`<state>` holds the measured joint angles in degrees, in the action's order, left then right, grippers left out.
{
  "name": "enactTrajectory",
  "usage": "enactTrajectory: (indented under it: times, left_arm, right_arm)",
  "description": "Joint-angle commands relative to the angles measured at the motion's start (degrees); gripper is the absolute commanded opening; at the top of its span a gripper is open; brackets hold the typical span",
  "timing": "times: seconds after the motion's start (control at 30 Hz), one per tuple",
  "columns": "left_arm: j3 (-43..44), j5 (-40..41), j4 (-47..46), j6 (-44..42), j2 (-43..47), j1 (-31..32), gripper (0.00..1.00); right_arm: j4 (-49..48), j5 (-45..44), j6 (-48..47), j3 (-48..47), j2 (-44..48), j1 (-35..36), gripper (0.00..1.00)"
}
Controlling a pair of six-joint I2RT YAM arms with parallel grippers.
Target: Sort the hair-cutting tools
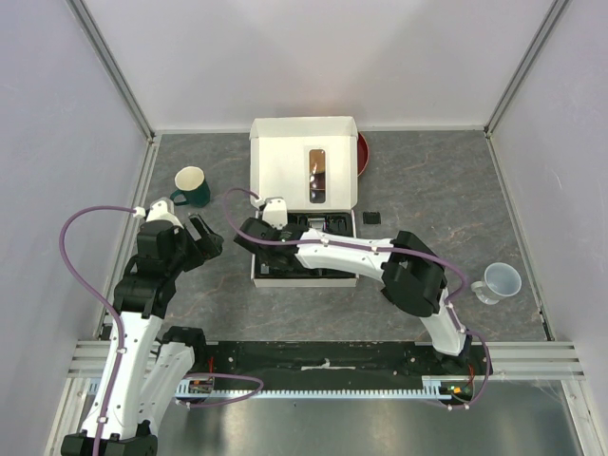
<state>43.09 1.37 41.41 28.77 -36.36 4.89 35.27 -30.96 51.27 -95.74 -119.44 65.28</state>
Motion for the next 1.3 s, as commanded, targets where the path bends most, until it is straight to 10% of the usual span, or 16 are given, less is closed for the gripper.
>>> enactTrajectory:
  times: [0.0, 0.47, 0.67, 0.7, 1.27]
  left_arm:
    - [0.15, -0.05, -2.12, -2.06, 0.15, -0.14, 0.92]
    - [0.15, -0.13, -2.12, -2.14, -0.38, -0.14, 0.92]
    - [0.24, 0.04, -2.03, -2.23, -1.78, -0.14, 0.92]
    - [0.33, 0.13, -1.95, -2.14, -2.05, -0.14, 0.92]
    - [0.68, 0.74, -1.42, -1.79, -3.11, -0.23, 0.93]
  right_arm:
    - [0.94, -0.06, -4.94, -5.76, 3.14, -0.32, 0.11]
    - [0.77, -1.47, -1.18, 14.16, 23.78, -9.46, 0.43]
    - [2.35, -4.36, 1.12, 26.65, 35.56, -12.10, 0.78]
    - [2.70, -5.24, 1.38, 29.19, 37.07, -12.71, 0.98]
    - [18.34, -9.83, 26.68, 45.46, 44.12, -18.51, 0.98]
